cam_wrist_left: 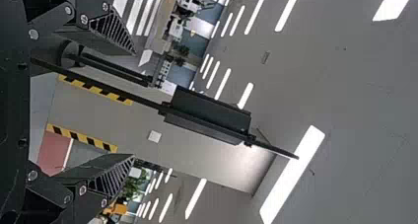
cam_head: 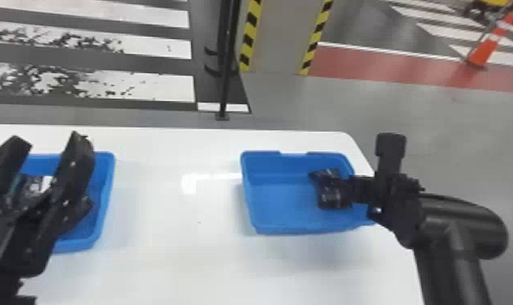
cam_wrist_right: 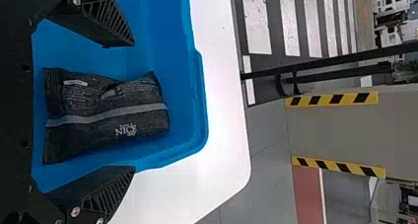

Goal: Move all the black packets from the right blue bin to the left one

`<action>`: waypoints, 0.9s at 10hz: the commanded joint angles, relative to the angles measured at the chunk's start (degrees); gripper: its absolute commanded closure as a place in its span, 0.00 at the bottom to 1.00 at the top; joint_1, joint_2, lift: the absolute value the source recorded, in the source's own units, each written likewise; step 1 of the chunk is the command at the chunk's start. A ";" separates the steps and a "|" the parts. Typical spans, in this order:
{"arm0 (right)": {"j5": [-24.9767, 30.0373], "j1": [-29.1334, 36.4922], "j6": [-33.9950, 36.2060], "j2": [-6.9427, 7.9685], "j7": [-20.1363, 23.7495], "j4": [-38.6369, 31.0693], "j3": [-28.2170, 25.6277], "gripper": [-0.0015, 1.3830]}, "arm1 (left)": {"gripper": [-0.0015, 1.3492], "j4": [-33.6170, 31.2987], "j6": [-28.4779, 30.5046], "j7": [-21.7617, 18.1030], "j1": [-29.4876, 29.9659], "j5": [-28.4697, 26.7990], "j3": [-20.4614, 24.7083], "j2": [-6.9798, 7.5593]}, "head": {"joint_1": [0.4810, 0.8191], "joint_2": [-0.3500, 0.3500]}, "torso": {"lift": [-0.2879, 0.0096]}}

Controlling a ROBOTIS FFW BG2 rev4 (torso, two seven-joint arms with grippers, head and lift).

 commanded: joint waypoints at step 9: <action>-0.57 -9.47 12.26 -0.03 -5.82 7.17 4.51 0.10 | 0.24 0.00 -1.51 0.00 0.14 -0.23 0.65 -0.09 | 0.63 0.20 | 0.50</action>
